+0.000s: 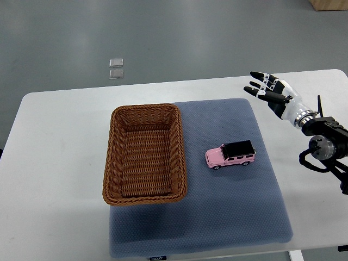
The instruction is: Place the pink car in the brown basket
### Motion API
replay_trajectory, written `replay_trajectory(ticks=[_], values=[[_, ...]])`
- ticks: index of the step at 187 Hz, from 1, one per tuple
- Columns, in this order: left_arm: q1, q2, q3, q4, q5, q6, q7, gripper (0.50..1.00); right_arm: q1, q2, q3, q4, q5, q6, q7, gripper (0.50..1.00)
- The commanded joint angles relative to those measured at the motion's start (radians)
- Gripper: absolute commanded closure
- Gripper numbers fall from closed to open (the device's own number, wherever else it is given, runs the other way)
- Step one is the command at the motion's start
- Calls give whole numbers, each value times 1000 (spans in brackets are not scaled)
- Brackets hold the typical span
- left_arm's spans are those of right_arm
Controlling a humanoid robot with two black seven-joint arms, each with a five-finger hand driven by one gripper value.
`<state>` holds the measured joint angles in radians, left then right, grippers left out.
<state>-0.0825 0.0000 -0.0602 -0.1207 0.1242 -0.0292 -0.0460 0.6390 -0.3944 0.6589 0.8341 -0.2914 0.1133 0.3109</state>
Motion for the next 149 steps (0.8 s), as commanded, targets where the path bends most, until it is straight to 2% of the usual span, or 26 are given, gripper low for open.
replay_trajectory(ticks=[1,41,65,112,149], values=[[1,0,-1,1,0,0,-2,500,2,-24,-1,11,-32,22,0,589],[1,0,0,3,0,0,-2,500,4,-84,-7,23,-215,88,45,591],[1,0,0,3,0,0,0,500,19,-141,-53,46,-356,131,92,591],[4,0,0,4,0,2,0,500,50,-267,-153,151,-653,131,172,591],[6,0,0,6,0,2,0,500,57,-316,-191,221,-831,121,194,591]])
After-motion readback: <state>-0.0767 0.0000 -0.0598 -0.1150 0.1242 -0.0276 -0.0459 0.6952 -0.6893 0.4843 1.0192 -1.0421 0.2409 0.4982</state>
